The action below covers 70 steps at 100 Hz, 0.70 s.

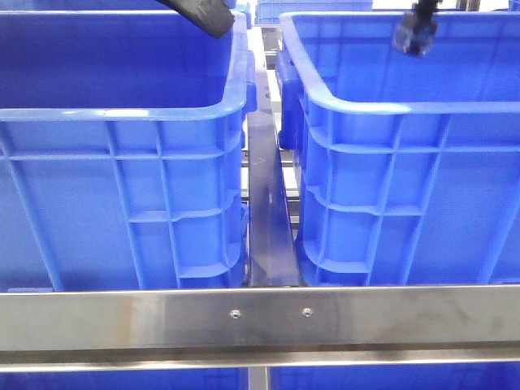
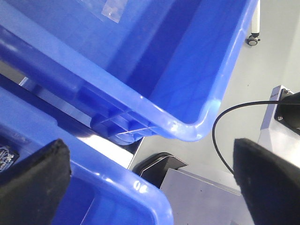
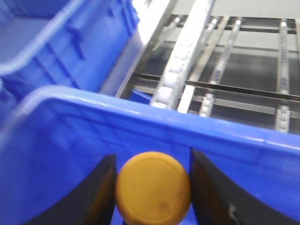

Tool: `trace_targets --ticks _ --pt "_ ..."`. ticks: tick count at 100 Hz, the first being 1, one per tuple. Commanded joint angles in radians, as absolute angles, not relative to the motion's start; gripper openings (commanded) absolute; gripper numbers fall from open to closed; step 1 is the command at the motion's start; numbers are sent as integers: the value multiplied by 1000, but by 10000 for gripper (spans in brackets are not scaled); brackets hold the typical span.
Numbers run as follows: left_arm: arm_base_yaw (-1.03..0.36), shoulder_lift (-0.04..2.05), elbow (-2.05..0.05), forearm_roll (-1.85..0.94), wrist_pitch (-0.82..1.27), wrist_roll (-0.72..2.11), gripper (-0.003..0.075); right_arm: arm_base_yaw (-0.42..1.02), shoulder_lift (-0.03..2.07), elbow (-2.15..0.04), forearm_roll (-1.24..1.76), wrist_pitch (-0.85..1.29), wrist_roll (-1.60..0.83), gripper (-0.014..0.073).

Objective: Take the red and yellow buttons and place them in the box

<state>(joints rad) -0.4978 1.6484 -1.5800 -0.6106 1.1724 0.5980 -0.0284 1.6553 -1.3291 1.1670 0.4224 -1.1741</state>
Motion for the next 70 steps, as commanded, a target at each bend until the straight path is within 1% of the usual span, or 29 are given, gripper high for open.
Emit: trace_targets --ticks 1,37,70 --pt "-508 1597 -1612 -663 1158 598 661 -34 1643 -1362 1201 372 -1236 281" --pt "-508 1597 -1612 -663 1158 598 661 -29 1765 -1362 1201 303 -1260 281" --pt "-508 1597 -1612 -663 1158 598 661 -11 1821 -1366 1203 275 -1260 281"
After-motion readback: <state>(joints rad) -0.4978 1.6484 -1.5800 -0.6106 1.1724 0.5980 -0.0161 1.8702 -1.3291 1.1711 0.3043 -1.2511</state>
